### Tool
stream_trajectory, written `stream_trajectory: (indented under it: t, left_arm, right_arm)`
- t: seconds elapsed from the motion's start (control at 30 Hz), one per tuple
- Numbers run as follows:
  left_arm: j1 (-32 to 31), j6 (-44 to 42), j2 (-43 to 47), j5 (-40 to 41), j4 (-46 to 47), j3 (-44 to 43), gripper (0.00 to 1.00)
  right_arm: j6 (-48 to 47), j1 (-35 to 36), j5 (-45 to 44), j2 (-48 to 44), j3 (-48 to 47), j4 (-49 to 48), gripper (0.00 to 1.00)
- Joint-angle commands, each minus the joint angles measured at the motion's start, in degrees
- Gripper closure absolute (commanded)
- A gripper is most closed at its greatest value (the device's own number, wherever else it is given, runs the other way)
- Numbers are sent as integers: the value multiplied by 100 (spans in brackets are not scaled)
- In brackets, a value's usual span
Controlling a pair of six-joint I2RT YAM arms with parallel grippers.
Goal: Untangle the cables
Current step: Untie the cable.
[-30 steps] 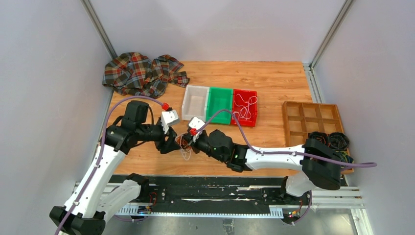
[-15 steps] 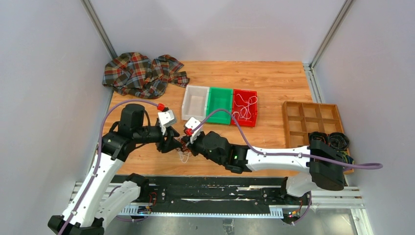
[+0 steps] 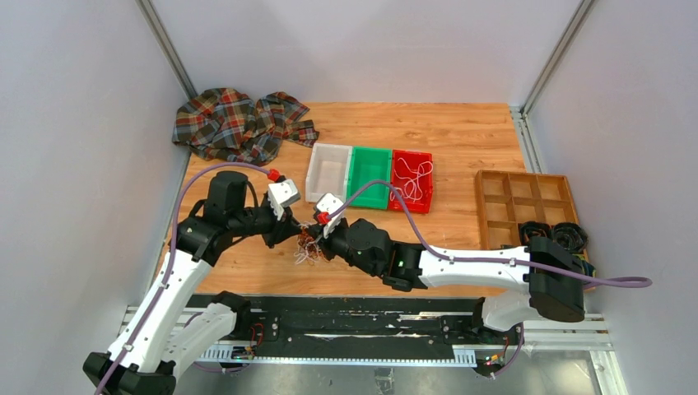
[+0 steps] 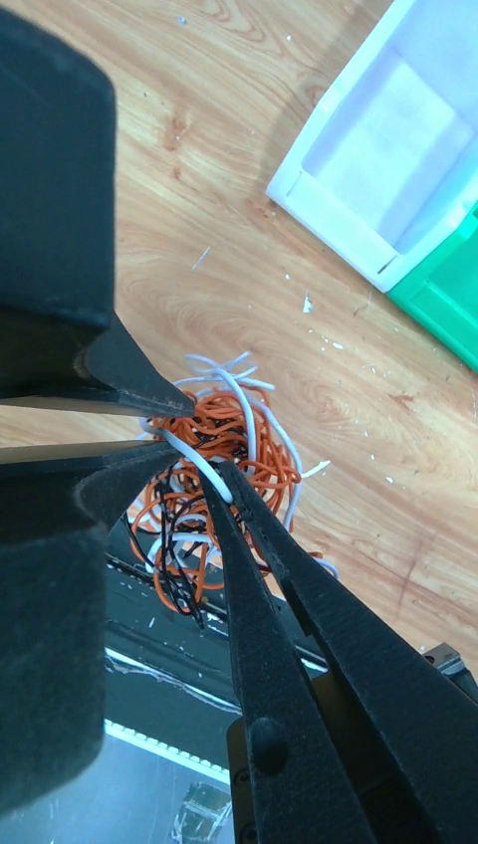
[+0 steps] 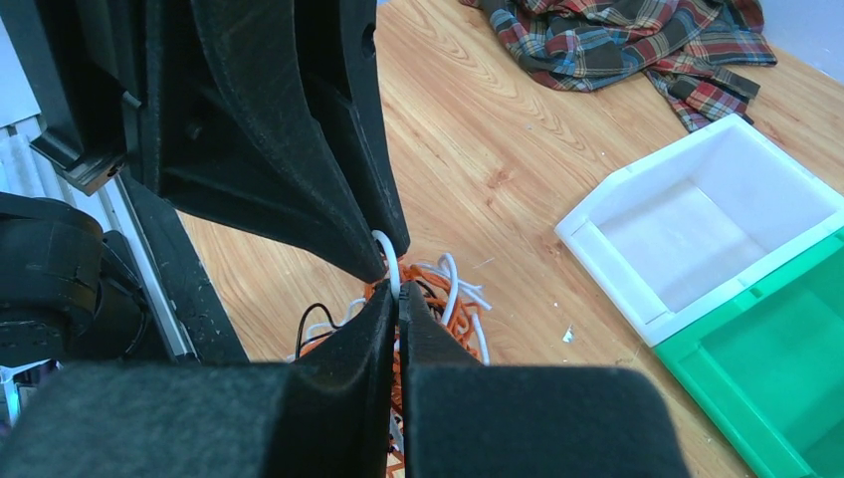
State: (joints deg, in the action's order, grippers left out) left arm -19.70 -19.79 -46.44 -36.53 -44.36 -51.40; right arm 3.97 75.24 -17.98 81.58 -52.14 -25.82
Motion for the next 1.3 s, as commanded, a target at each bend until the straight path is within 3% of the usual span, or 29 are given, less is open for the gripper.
stream_trajectory:
  t: [0.0, 0.27, 0.43, 0.63, 0.7, 0.8, 0.9, 1.27]
  left_arm:
    - [-36, 157, 95, -230, 133, -168, 82]
    - [-38, -137, 168, -473, -228, -315, 83]
    - [-34, 51, 199, -411, -345, -468, 98]
    - [-42, 254, 239, -399, -441, -625, 99]
    - [-34, 311, 221, -322, -447, -685, 99]
    - [-35, 573, 135, -330, -442, -813, 99]
    - [-42, 892, 55, -579, -442, -859, 100]
    - [-42, 756, -184, -1073, -827, -1062, 99]
  right_arm:
    - [175, 56, 84, -41, -24, -273, 99]
    - [420, -2, 154, -16, 80, -381, 99]
    - [747, -164, 72, -28, 401, -829, 99]
    - [641, -168, 49, 9, 504, -1129, 99]
    - [603, -168, 40, -9, 560, -1244, 92]
    - [494, -128, -198, 20, 622, -1505, 70]
    - [262, -69, -486, 167, 742, -2332, 59]
    - [-54, -55, -1070, 735, 645, -3638, 53]
